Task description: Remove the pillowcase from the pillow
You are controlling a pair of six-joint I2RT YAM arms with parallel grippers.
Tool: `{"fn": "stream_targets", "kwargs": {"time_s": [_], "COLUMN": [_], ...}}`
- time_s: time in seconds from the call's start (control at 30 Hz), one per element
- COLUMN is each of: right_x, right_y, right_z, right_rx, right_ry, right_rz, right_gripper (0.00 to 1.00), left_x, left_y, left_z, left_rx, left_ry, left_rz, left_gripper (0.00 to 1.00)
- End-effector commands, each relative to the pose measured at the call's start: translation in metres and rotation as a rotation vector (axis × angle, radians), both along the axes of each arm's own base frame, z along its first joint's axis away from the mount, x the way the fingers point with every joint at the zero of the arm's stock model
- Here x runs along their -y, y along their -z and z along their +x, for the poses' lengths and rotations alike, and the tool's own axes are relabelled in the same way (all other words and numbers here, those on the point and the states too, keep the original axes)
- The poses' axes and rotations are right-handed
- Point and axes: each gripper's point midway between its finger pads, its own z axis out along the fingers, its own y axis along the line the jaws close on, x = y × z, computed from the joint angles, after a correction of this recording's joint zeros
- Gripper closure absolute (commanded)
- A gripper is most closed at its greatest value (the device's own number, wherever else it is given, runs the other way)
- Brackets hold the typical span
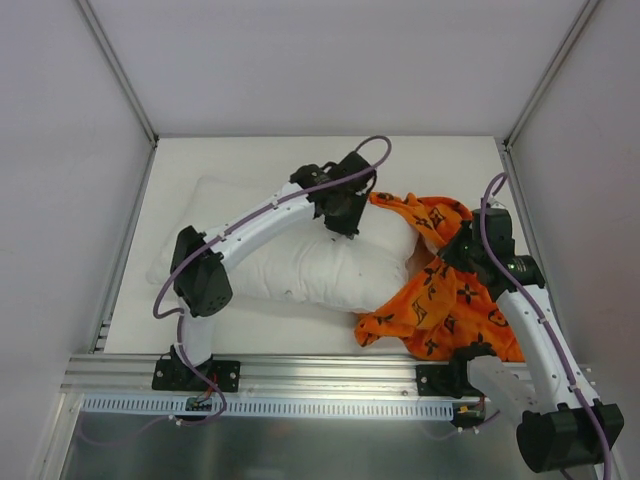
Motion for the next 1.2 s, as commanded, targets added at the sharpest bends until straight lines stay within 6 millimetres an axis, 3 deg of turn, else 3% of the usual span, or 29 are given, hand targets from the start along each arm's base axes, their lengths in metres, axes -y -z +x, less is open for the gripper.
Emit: {"fn": "stream_targets", "kwargs": {"time_s": [0.0,0.07,0.1,0.13,0.23,0.27,0.37,0.47,0.63,0.67,0.7,0.73,0.97,1.07,1.17], "right_x": [0.007,0.007,0.006,0.005,0.003,0.001,-0.001,-0.003,0.008,0.015,0.02,0.025,0.058,0.068,0.072], "right_y": [-0.001,0.003,0.009,0.013,0.028,0.032,0.038,0.037,-0.001,-0.03,-0.041,-0.072,-0.182,-0.199,-0.213], "right_z": [-0.002,-0.002,-0.004,-0.003,-0.004,-0.005,-0.003,0.002,0.013,0.02,0.017,0.022,0.007,0.008,0.023], "right_rx": [0.008,-0.001,-0.017,-0.029,-0.066,-0.074,-0.091,-0.093,-0.02,0.044,0.051,0.118,0.348,0.382,0.417], "right_ry": [0.029,0.033,0.029,0.027,0.025,0.02,0.014,0.011,0.042,0.066,0.078,0.096,0.212,0.253,0.27], "right_rz": [-0.027,-0.025,-0.026,-0.026,-0.016,-0.008,-0.005,-0.005,-0.054,-0.077,-0.095,-0.102,-0.127,-0.155,-0.172], "right_gripper": [0.99,0.99,0.99,0.99,0.99,0.99,0.99,0.99,0.99,0.99,0.99,0.99,0.99,0.99,0.99], "left_x": [-0.066,-0.086,-0.1,-0.123,-0.162,-0.168,-0.182,-0.186,-0.208,-0.219,-0.227,-0.233,-0.277,-0.291,-0.303], "left_y": [-0.056,-0.083,-0.109,-0.121,-0.169,-0.189,-0.22,-0.236,-0.23,-0.226,-0.223,-0.221,-0.201,-0.18,-0.161], "left_z": [0.034,0.044,0.044,0.056,0.058,0.052,0.045,0.042,0.057,0.064,0.069,0.074,0.114,0.129,0.136], "left_rx": [0.049,0.072,0.109,0.134,0.211,0.242,0.291,0.31,0.32,0.318,0.314,0.316,0.316,0.307,0.31], "left_ry": [-0.232,-0.3,-0.329,-0.394,-0.473,-0.475,-0.473,-0.463,-0.58,-0.631,-0.677,-0.704,-0.893,-0.972,-1.028], "left_rz": [-0.116,-0.21,-0.269,-0.298,-0.424,-0.478,-0.577,-0.631,-0.614,-0.611,-0.613,-0.605,-0.556,-0.5,-0.429], "left_gripper": [1.0,1.0,1.0,1.0,1.0,1.0,1.0,1.0,1.0,1.0,1.0,1.0,1.0,1.0,1.0]}}
